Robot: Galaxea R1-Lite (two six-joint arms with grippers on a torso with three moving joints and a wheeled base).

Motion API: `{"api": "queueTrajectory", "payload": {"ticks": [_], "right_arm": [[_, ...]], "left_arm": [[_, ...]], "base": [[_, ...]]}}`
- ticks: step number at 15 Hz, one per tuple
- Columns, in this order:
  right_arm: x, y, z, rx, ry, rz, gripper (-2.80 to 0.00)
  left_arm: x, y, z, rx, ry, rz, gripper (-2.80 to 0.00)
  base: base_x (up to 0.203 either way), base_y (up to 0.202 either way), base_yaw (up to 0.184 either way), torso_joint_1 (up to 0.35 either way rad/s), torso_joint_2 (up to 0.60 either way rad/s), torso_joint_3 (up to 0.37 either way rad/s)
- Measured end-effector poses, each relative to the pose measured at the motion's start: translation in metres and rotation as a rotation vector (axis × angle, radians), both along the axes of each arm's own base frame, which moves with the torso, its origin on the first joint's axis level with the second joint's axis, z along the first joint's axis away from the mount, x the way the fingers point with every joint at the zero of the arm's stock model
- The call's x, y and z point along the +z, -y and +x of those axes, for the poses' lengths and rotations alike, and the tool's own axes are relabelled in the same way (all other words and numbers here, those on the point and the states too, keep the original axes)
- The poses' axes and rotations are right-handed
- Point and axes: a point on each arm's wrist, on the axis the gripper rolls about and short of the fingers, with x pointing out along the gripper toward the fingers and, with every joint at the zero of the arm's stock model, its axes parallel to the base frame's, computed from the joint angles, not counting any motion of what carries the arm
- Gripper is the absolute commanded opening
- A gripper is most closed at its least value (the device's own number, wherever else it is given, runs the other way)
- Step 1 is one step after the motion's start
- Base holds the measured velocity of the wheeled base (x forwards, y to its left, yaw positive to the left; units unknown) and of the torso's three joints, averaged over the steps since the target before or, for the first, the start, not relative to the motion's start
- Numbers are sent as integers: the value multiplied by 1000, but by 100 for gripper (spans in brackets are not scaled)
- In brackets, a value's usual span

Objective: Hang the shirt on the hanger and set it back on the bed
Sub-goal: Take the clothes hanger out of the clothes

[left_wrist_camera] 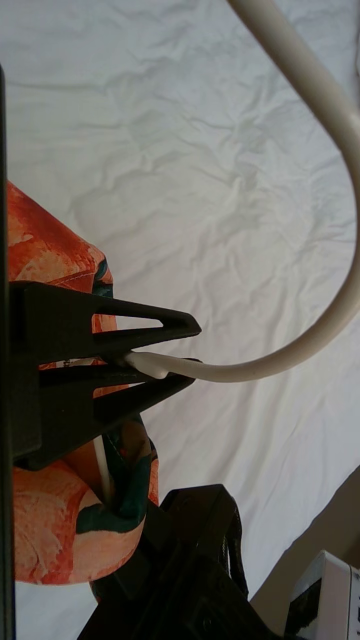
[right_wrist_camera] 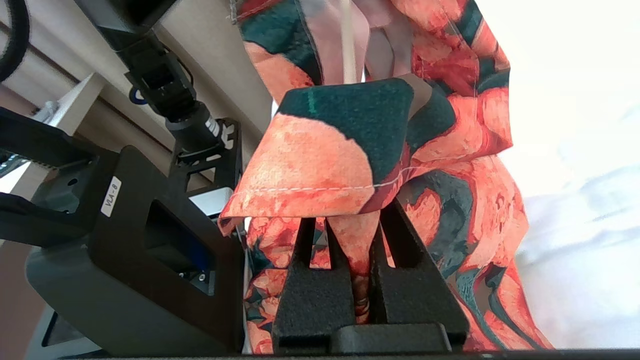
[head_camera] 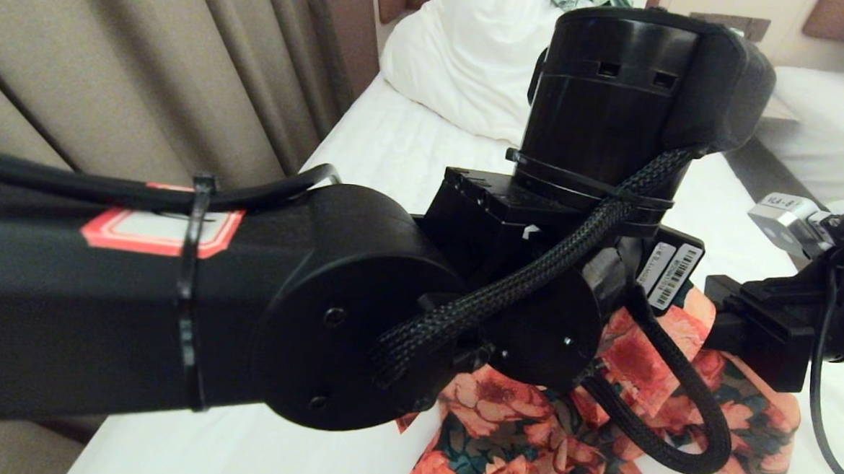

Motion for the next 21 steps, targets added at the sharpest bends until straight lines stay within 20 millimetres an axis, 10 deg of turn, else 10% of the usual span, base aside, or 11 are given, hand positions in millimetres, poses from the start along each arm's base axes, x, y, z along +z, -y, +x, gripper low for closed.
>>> {"api": "queueTrajectory", "payload": {"ticks": [1, 2, 21], "right_arm": [[0, 0, 0, 0, 1, 0, -280], [0, 1, 0, -2, 3, 0, 0], [12, 3, -13, -6, 42, 4, 0]], "left_arm": [[0, 0, -1, -1, 0, 0, -280], [0, 0, -1, -2, 0, 0, -280], [31, -28, -1, 28, 27, -78, -280]], "base": [[0, 0, 0, 0, 0, 0], [0, 0, 0, 0, 0, 0], [0, 0, 0, 0, 0, 0]]}}
